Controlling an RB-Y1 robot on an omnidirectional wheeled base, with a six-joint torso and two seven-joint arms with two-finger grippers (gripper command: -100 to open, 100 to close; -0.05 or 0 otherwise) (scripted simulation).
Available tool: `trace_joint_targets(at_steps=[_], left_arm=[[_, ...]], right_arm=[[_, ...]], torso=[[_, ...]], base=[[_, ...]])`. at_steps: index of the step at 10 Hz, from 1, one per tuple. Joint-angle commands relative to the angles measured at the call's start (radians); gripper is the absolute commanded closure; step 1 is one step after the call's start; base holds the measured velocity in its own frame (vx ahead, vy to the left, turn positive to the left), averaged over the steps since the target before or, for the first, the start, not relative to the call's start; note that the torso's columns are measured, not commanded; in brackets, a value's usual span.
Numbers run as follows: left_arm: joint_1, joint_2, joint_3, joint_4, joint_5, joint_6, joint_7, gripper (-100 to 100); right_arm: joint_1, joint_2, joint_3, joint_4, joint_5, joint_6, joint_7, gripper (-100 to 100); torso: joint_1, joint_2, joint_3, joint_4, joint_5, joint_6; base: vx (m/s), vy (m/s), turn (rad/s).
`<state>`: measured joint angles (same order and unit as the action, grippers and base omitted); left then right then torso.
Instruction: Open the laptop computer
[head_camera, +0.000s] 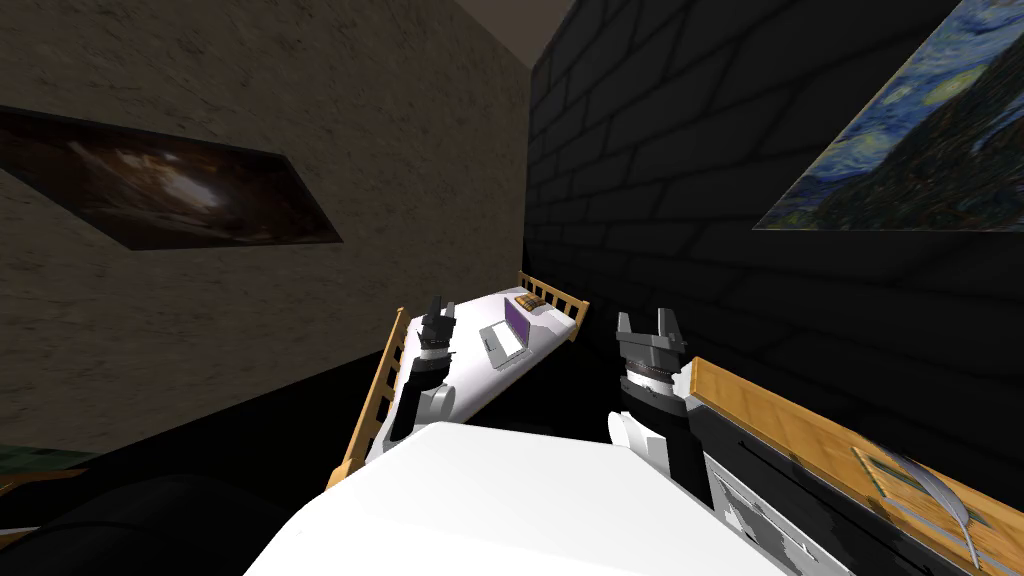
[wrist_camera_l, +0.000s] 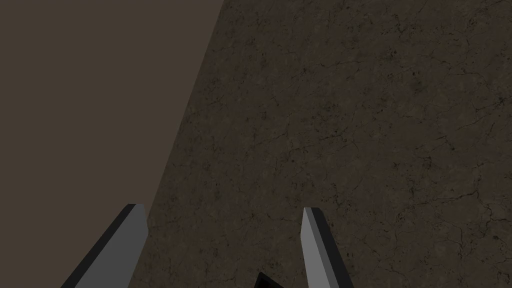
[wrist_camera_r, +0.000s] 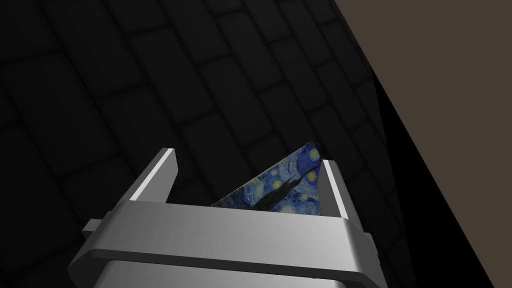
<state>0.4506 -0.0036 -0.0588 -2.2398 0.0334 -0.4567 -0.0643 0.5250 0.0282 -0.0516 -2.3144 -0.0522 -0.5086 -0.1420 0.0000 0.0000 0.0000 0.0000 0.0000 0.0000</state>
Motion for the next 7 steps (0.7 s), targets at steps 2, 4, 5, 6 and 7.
trace_joint_targets(at_steps=[2, 4, 5, 6, 7], left_arm=[[0.0, 0.0, 0.0, 0.0, 0.0, 0.0, 0.0, 0], [0.0, 0.0, 0.0, 0.0, 0.0, 0.0, 0.0, 0], [0.0, 0.0, 0.0, 0.0, 0.0, 0.0, 0.0, 0], [0.0, 0.0, 0.0, 0.0, 0.0, 0.0, 0.0, 0], [0.0, 0.0, 0.0, 0.0, 0.0, 0.0, 0.0, 0]], right_arm=[[0.0, 0.0, 0.0, 0.0, 0.0, 0.0, 0.0, 0], [0.0, 0.0, 0.0, 0.0, 0.0, 0.0, 0.0, 0], [0.0, 0.0, 0.0, 0.0, 0.0, 0.0, 0.0, 0], [0.0, 0.0, 0.0, 0.0, 0.0, 0.0, 0.0, 0], [0.0, 0.0, 0.0, 0.0, 0.0, 0.0, 0.0, 0]], torso=[[0.0, 0.104, -0.209, 0.105, 0.0, 0.0], [0.0, 0.248, -0.497, 0.248, 0.0, 0.0], [0.0, 0.322, -0.644, 0.322, 0.0, 0.0], [0.0, 0.396, -0.792, 0.396, 0.0, 0.0], [0.0, 0.47, -0.939, 0.47, 0.0, 0.0]], base=[[0.0, 0.0, 0.0], [0.0, 0.0, 0.0], [0.0, 0.0, 0.0], [0.0, 0.0, 0.0], [0.0, 0.0, 0.0]])
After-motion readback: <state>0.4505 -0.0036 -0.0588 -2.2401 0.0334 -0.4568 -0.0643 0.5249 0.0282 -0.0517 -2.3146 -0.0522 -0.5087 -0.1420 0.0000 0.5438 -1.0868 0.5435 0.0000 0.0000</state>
